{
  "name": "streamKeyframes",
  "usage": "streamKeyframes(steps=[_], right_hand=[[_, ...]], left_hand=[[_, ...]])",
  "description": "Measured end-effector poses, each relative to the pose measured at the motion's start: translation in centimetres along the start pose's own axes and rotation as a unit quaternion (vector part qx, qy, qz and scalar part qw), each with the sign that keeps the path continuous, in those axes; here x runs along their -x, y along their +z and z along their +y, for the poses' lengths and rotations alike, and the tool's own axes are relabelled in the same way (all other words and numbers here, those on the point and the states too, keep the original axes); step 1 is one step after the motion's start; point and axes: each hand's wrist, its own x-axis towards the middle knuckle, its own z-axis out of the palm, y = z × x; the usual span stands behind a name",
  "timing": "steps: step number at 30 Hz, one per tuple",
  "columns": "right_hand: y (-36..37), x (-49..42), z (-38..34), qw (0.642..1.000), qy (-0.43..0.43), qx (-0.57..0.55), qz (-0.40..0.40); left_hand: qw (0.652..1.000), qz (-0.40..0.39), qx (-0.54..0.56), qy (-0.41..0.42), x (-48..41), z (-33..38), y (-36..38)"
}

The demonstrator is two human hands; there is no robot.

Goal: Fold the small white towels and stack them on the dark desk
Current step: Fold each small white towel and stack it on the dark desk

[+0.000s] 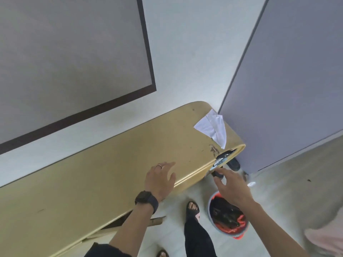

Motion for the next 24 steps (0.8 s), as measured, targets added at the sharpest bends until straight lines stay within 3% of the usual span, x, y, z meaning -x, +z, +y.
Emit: streamKeyframes(steps=[9, 16, 24], right_hand=[[-0.8, -17.7, 4.0, 0.995, 0.096, 0.009, -0.026], [1.7, -24.2, 5.8, 0.988, 0.125, 0.069, -0.065], [3.7, -25.2, 6.1, 0.993, 0.062, 0.092, 0.027]], left_hand=[[0.993, -0.059, -0.068, -0.077, -12.9, 0.1, 5.8], [0.974, -0.164, -0.092, -0.124, -16.2, -1.4, 9.3], [0.972, -0.185, -0.077, -0.122, -16.5, -2.0, 9.1]])
